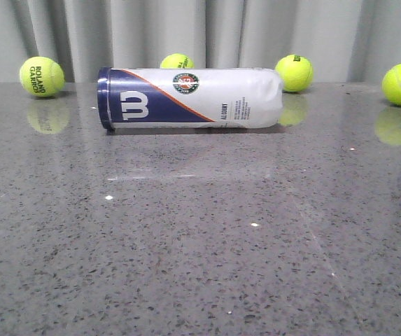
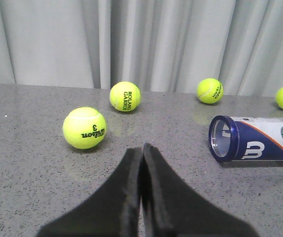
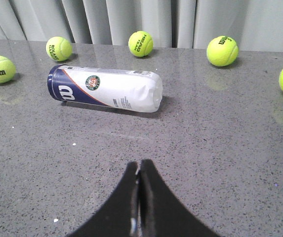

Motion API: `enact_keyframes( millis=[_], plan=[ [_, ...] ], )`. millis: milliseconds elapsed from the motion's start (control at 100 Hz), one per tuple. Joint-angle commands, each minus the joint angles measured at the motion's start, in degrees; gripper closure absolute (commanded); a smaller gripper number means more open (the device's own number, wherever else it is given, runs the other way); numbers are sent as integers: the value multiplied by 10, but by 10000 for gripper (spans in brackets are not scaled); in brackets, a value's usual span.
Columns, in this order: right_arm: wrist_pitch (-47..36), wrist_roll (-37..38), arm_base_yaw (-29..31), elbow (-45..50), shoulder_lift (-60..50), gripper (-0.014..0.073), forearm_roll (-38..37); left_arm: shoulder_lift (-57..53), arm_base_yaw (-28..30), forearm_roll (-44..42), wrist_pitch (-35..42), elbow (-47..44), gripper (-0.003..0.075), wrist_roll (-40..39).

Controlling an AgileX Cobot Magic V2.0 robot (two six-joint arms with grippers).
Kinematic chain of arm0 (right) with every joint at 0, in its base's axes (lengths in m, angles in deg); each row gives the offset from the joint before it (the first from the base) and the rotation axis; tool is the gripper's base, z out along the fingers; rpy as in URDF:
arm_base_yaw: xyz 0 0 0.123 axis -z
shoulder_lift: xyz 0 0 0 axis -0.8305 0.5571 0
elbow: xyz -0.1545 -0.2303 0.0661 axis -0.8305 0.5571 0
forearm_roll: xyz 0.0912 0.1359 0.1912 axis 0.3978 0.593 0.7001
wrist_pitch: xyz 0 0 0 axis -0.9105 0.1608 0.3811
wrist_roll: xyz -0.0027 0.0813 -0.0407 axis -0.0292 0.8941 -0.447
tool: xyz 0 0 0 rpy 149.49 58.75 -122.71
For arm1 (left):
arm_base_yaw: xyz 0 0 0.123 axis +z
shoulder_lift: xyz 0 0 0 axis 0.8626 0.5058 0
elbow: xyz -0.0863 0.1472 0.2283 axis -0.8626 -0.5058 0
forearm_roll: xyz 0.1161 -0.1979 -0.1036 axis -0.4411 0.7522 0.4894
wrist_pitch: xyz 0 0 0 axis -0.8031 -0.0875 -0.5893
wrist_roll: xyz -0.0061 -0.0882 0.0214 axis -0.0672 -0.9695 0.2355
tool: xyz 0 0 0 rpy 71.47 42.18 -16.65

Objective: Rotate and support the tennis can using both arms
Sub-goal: 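Withdraw the right gripper upward away from the can, then move the left gripper to the can's navy end and grasp it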

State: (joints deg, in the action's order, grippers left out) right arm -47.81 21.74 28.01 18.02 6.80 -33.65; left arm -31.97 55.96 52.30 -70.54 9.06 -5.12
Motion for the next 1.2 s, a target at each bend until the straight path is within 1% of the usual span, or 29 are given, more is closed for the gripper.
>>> enact_keyframes(
  millis=[0, 70, 140, 210, 260, 280, 330, 400, 450, 590, 640, 710, 780, 970, 1070, 1150, 1190],
  plan=[
    [-43, -3, 4, -14, 5, 663, -10, 55, -5, 9, 20, 56, 740, -5],
    [-43, -3, 4, -14, 5, 663, -10, 94, -5, 9, 0, 87, 733, -5],
    [-43, -3, 4, -14, 5, 663, -10, 132, -5, 9, -7, 112, 673, -5],
    [-43, -3, 4, -14, 5, 663, -10, 168, -5, 9, -7, 133, 560, -5],
    [-43, -3, 4, -14, 5, 663, -10, 192, -5, 9, -6, 145, 447, -5],
    [-43, -3, 4, -14, 5, 663, -10, 202, -5, 9, -6, 151, 418, -5],
    [-43, -3, 4, -14, 5, 663, -10, 224, -5, 14, -7, 162, 308, -5],
    [-43, -3, 4, -14, 5, 663, -10, 255, -5, 19, -12, 180, 200, -5],
    [-43, -3, 4, -14, 5, 663, -10, 278, -5, 22, -21, 194, 160, -5],
    [-43, -3, 4, -14, 5, 663, -10, 347, -5, 62, -65, 247, 155, -4],
    [-43, -3, 4, -14, 5, 663, -10, 375, -5, 78, -89, 270, 155, 13],
    [-43, -3, 4, -14, 5, 663, -10, 414, -5, 120, -119, 302, 155, 49],
    [-43, -3, 4, -14, 5, 663, -10, 452, -5, 173, -143, 330, 155, 103],
    [-43, -3, 4, -14, 5, 663, -10, 556, -5, 340, -198, 396, 155, 247],
    [-43, -3, 4, -14, 5, 663, -10, 610, -5, 390, -222, 431, 155, 290],
    [-43, -3, 4, -14, 5, 663, -10, 649, -5, 419, -225, 453, 155, 291],
    [-43, -3, 4, -14, 5, 663, -10, 668, -5, 436, -229, 465, 155, 304]
  ],
)
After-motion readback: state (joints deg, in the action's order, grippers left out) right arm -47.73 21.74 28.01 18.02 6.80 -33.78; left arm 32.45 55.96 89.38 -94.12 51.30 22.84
